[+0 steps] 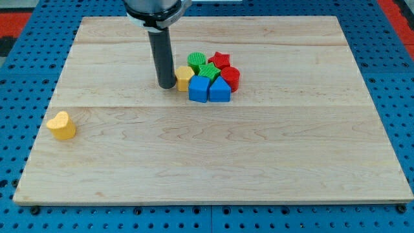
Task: Slide your arm closer to the blue triangle
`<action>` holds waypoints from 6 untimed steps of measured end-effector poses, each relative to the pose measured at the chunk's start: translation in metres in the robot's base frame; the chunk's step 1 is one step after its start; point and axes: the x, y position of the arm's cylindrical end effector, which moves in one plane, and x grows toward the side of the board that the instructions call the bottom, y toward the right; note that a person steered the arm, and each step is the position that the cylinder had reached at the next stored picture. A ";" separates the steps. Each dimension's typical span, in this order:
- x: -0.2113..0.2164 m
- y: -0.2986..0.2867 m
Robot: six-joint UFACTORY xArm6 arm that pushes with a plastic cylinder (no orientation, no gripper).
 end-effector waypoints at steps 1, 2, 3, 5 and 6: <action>-0.009 0.023; -0.009 -0.038; 0.034 -0.042; 0.116 -0.014; 0.101 0.025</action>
